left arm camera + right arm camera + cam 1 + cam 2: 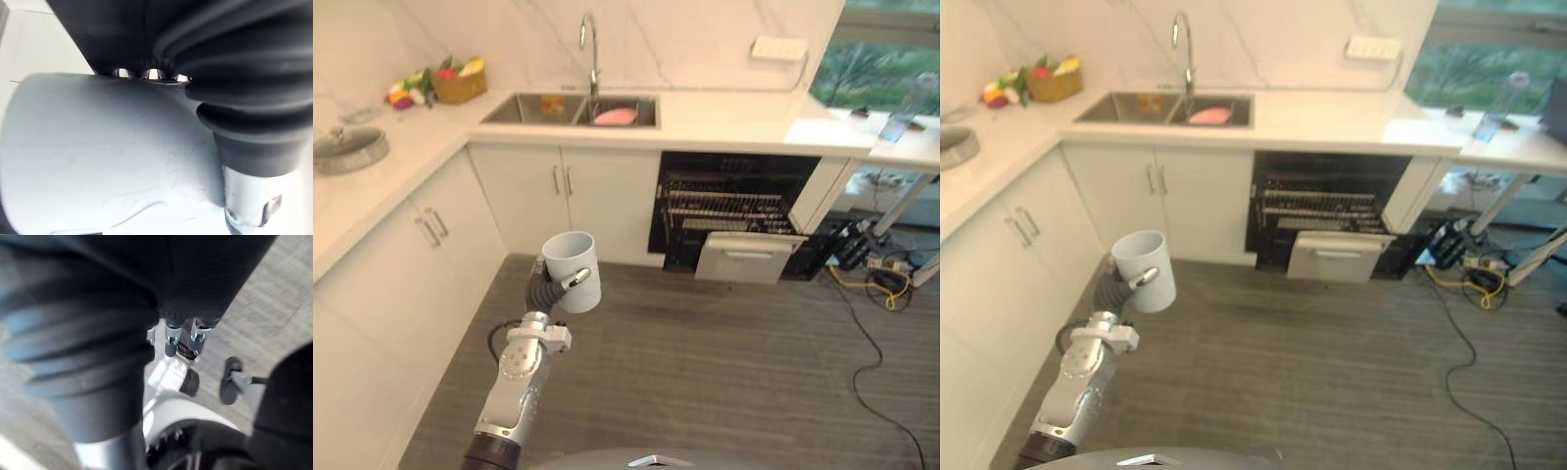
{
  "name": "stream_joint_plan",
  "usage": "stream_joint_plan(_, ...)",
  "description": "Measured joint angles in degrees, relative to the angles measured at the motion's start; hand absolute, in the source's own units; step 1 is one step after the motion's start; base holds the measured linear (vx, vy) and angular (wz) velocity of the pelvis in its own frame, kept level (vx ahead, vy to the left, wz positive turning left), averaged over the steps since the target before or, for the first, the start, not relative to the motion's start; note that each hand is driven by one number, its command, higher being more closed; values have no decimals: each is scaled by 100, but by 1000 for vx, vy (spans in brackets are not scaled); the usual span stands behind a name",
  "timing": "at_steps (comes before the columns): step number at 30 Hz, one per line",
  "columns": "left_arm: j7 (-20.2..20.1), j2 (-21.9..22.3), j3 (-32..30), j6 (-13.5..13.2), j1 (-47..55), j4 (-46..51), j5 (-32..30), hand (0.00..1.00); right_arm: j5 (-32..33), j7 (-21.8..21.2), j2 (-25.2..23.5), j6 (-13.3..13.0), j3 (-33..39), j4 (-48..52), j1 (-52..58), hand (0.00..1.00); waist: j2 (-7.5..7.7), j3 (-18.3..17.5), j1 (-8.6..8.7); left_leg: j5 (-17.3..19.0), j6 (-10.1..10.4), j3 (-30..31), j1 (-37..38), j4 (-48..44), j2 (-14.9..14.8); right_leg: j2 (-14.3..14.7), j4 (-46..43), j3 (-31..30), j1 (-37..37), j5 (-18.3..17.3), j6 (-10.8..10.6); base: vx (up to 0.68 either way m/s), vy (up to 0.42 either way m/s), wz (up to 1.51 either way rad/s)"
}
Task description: Walk over to the sink, pick up the cup, carry it to the dishwasher, place the cup inside the dishwasher, then close the dishwasher door
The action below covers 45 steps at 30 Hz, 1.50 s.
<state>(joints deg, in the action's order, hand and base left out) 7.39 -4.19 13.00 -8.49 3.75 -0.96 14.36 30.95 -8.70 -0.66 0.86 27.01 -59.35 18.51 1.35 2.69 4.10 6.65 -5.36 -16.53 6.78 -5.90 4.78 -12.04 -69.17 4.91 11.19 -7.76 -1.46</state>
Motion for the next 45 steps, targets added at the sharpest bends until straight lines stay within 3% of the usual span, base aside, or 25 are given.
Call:
stream_joint_plan(2,-7,13,126,-11,-99,17,1,100,-155,420,-71,-235,4,85,-10,0,-36,34,100,202,48,94,329,36,-64,250,810,260,474,-402,-13,379,49,16)
stream_joint_plan(3,-20,38,195,-12,-122,67,1,100,-459,646,-133,-290,-15,236,53,0,-61,56,106,357,110,88,555,40,-118,378,1801,587,604,-477,-50,370,16,14)
stream_joint_plan(5,-42,23,200,-6,-137,239,-1,100,-1187,1056,-26,-428,-260,244,31,0,-59,72,78,677,252,57,856,-29,-159,493,3731,1324,608,-81,-52,521,-18,2)
stream_joint_plan(6,-57,21,198,-10,-143,266,-2,100,-1309,1139,27,-439,-373,239,9,0,-55,70,60,778,280,67,906,-70,-158,474,3979,1471,600,48,4,490,-42,5)
stream_joint_plan(7,-72,27,201,-10,-154,271,-4,100,-1378,1191,87,-430,-494,233,-17,0,-57,67,52,893,316,101,951,-125,-158,441,4117,1571,582,123,140,582,-78,14)
stream_joint_plan(8,-73,50,243,15,-155,271,-7,100,-1564,1235,211,-275,-716,241,-159,0,-22,52,12,1224,431,182,1112,-254,-166,383,4216,1646,490,345,520,602,-104,12)
stream_joint_plan(9,-70,88,250,59,-147,266,-8,100,-1572,1249,255,-231,-793,261,-227,0,-59,37,-12,1352,496,192,1178,-323,-244,427,4043,1688,484,275,805,758,-101,23)
stream_joint_plan(10,-75,156,321,120,-131,257,-9,100,-1738,1260,447,-171,-897,351,-313,0,-308,-13,-10,1493,612,243,1209,-640,-420,514,3753,1809,450,-167,745,558,-110,20)
stream_joint_plan(11,-100,162,337,119,-146,262,-15,100,-1835,1271,485,-140,-900,393,-407,0,-301,28,-24,1499,622,236,1063,-1197,-479,498,3610,1797,405,-338,759,638,-154,21)
stream_joint_plan(13,-162,324,336,105,-53,270,-106,100,-2226,1276,606,99,-1137,643,-602,0,-305,284,-170,824,959,529,-305,-4772,-1108,669,3665,1764,-178,-688,766,561,-186,-15)
stream_joint_plan(15,-157,461,342,92,70,271,-110,100,-2495,1363,699,194,-1315,698,-723,0,-378,319,-278,561,889,650,-1079,-6382,-1661,935,3937,1783,-731,-872,753,526,-124,-33)
stream_joint_plan(16,-160,425,344,81,102,248,-103,100,-2676,1360,758,250,-1490,653,-808,0,-401,308,-301,527,800,633,-1415,-6566,-1887,1014,4243,1767,-1116,-906,719,484,-89,-24)
stream_joint_plan(18,-193,298,339,24,97,244,-93,100,-2844,1382,807,336,-1633,558,-998,0,-364,303,-323,505,702,340,-1729,-5768,-2073,1027,4781,1693,-1553,-830,604,362,-59,-20)
stream_joint_plan(21,-267,241,263,-90,92,245,-92,100,-2856,1515,901,440,-1739,216,-1354,0,-352,301,-448,313,854,119,-1741,-2256,-1743,918,5334,1326,-1787,-659,382,-45,-95,-47)
stream_joint_plan(22,-268,239,263,-88,93,245,-92,100,-2849,1545,923,454,-1720,172,-1532,0,-348,312,-453,-35,873,295,-1727,-1043,-1602,892,5407,1174,-1808,-679,306,-142,-27,-55)
stream_joint_plan(25,-296,173,266,-83,104,243,-53,100,-2670,1723,920,408,-1573,-122,-1653,0,-308,365,-482,-868,827,589,-1664,327,-1376,811,5433,842,-2028,-843,-23,97,230,-56)
stream_joint_plan(27,-424,173,262,-98,136,243,25,100,-2506,1842,1118,254,-1489,-108,-1536,0,-580,329,-545,-1919,510,596,-1649,236,-1370,875,5415,623,-2300,-1076,-363,231,454,-51)
stream_joint_plan(28,-518,7,194,-136,104,177,37,100,-2400,1935,1041,186,-1508,-132,-1513,0,-337,320,-505,-1884,715,523,-1652,18,-1116,615,5393,492,-2373,-1180,-472,285,487,-29)
stream_joint_plan(31,-697,-253,-53,-158,83,203,76,100,-2228,2148,949,-41,-1289,188,-1457,0,-4,354,-399,-1426,515,339,-1602,114,-629,74,5426,167,-2285,-888,-800,243,392,-9)
stream_joint_plan(35,-761,-267,-76,-142,9,224,131,100,-1596,2622,902,-152,-797,901,-1136,0,-76,345,-297,-1207,282,96,-1121,418,-310,-284,4648,-2,-2017,-246,-712,178,306,-26)
stream_joint_plan(37,-779,-259,-48,-145,-61,267,127,100,-1560,2932,772,-215,-721,1720,-921,0,-100,353,-248,-988,269,-289,-671,622,-244,-647,2956,121,-1120,347,114,73,172,-79)
stream_joint_plan(39,-709,-267,-67,-132,-62,267,123,100,-1624,3032,752,-214,-782,2156,-922,0,-115,355,-162,-760,252,-616,-431,628,-260,-868,2165,544,-595,361,302,-11,26,-92)
stream_joint_plan(41,-616,-268,-68,-129,-37,267,129,100,-1741,3055,706,-212,-784,2412,-912,0,-152,355,-39,-600,262,-861,-296,628,-373,-640,2142,962,-302,-11,113,43,38,-83)
stream_joint_plan(42,-632,-269,-61,-130,-32,269,131,100,-1740,3088,639,-205,-783,2683,-835,0,-172,363,5,-515,312,-1000,-173,631,-465,-326,2486,1246,-232,-244,-19,184,69,-70)
stream_joint_plan(45,-676,-261,-125,-131,28,286,128,100,-1748,3190,450,-74,-794,3748,-779,0,-128,383,27,-350,318,-1478,-29,543,-603,214,3543,1724,-30,-290,-17,29,-35,-80)
